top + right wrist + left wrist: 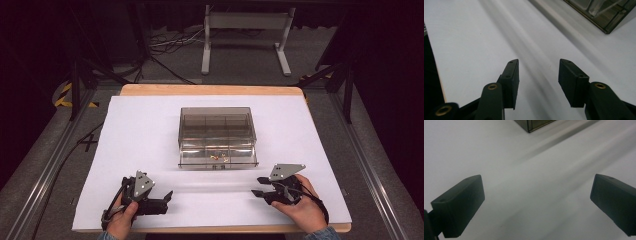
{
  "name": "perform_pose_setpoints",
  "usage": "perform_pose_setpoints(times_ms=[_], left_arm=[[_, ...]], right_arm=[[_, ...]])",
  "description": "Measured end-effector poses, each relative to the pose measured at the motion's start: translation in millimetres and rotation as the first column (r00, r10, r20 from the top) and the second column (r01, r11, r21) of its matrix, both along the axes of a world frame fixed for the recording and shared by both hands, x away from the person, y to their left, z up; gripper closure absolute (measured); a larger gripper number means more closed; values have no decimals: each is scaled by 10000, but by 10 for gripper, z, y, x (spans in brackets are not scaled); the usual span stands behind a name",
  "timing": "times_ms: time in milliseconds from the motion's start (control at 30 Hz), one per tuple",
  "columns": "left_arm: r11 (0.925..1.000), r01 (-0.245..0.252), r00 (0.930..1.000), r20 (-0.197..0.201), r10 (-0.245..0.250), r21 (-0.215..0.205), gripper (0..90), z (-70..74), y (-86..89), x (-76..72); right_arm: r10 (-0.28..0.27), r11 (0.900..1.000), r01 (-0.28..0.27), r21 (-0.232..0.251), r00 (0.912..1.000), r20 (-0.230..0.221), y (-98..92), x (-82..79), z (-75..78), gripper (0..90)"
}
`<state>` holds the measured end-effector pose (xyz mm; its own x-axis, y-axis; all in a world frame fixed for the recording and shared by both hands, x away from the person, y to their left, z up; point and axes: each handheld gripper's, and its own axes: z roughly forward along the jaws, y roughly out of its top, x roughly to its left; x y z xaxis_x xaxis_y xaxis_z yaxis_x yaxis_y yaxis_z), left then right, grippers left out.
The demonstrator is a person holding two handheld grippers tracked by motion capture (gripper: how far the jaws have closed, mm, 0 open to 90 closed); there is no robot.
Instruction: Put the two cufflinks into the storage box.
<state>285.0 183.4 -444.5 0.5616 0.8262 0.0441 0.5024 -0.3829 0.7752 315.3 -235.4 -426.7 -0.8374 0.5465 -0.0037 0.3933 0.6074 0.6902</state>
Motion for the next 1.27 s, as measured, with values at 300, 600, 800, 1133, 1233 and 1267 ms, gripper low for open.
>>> perform_pose_setpoints(times_ms=[300,600,800,1133,1233,1267], left_arm=[[10000,65,10000,-25,-65,-22,1,2,-1,-4],[10000,94,9999,-35,-94,-14,1,2,-4,-5],[10000,83,10000,-49,-83,-42,1,2,0,-4],[9999,119,9999,-73,-119,45,1,-4,-9,-1],[9999,115,9999,-86,-114,69,1,-6,-9,1],[9999,115,9999,-86,-114,69,1,-6,-9,1]], right_arm=[[-428,9989,433,-156,9986,300,5,-26,-75,505],[-550,9974,572,-443,9972,503,43,-40,-144,470],[-1251,9921,1243,143,9875,958,-17,-24,-245,189],[-1398,9900,1388,244,9891,468,-32,29,-265,113],[-1395,9901,1385,238,9891,479,-30,28,-266,113],[-1395,9901,1385,238,9891,479,-30,28,-266,113]])
